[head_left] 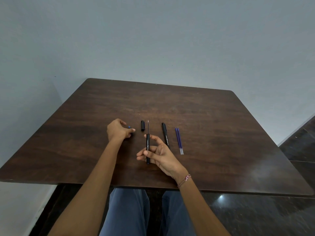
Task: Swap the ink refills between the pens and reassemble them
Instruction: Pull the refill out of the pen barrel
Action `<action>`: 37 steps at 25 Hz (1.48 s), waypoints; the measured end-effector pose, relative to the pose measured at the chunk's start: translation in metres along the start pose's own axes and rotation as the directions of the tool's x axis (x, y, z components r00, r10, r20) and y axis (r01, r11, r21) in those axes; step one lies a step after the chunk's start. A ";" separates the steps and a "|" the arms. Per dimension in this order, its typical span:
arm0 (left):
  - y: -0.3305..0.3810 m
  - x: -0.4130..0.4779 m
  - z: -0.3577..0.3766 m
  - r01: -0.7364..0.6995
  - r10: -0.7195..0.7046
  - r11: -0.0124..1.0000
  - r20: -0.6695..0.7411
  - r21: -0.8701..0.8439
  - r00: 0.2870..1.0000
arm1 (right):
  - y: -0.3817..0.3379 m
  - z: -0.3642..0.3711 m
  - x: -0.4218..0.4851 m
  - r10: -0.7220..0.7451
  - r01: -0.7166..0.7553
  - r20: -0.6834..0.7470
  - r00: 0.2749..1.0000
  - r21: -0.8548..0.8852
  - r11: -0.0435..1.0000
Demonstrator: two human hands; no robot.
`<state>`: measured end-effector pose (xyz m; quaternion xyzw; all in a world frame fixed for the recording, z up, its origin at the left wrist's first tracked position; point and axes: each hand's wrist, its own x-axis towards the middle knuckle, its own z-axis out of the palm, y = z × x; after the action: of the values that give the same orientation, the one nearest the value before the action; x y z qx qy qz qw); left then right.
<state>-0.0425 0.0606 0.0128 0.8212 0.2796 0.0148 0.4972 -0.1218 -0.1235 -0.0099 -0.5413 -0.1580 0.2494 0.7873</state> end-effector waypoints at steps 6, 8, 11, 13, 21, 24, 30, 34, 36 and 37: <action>0.007 -0.005 0.001 0.003 -0.003 0.997 0.009 0.075 1.000 | 0.000 0.000 0.000 0.002 -0.002 0.003 1.000 0.018 1.000; 0.005 -0.007 0.001 -0.021 0.023 0.995 -0.020 0.095 1.000 | 0.000 -0.001 0.000 0.001 -0.001 0.008 1.000 0.021 1.000; 0.004 -0.009 -0.001 -0.103 0.123 0.988 -0.182 0.117 0.976 | 0.001 -0.002 0.001 -0.005 0.005 0.010 1.000 0.018 1.000; 0.006 -0.010 -0.003 -0.151 0.147 0.989 -0.230 0.002 0.962 | 0.001 -0.003 0.001 -0.003 0.003 0.005 1.000 0.011 1.000; 0.025 -0.037 -0.006 -0.235 0.332 0.874 0.171 -0.424 0.928 | -0.001 0.000 0.001 -0.007 0.007 -0.019 1.000 0.011 1.000; 0.026 -0.046 -0.004 -0.210 0.409 0.848 0.349 -0.486 0.843 | 0.000 0.000 0.001 -0.015 0.015 -0.026 1.000 0.010 1.000; 0.012 -0.049 0.003 -0.071 0.399 0.805 0.450 -0.588 0.799 | 0.001 -0.001 0.002 -0.009 0.011 -0.048 0.999 0.045 0.999; 0.009 -0.051 0.006 0.002 0.389 0.770 0.471 -0.638 0.792 | -0.001 0.001 0.000 -0.012 0.015 -0.064 0.998 0.047 0.999; 0.009 -0.051 0.006 0.017 0.387 0.758 0.471 -0.653 0.793 | -0.001 0.002 0.000 -0.014 0.016 -0.069 0.998 0.037 0.999; 0.009 -0.051 0.006 0.020 0.387 0.754 0.470 -0.656 0.793 | -0.001 0.002 0.000 -0.014 0.016 -0.071 0.997 0.033 0.999</action>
<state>-0.0796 0.0290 0.0299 0.5944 0.0062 -0.0919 0.7989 -0.1228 -0.1226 -0.0079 -0.5352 -0.1301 0.2268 0.8032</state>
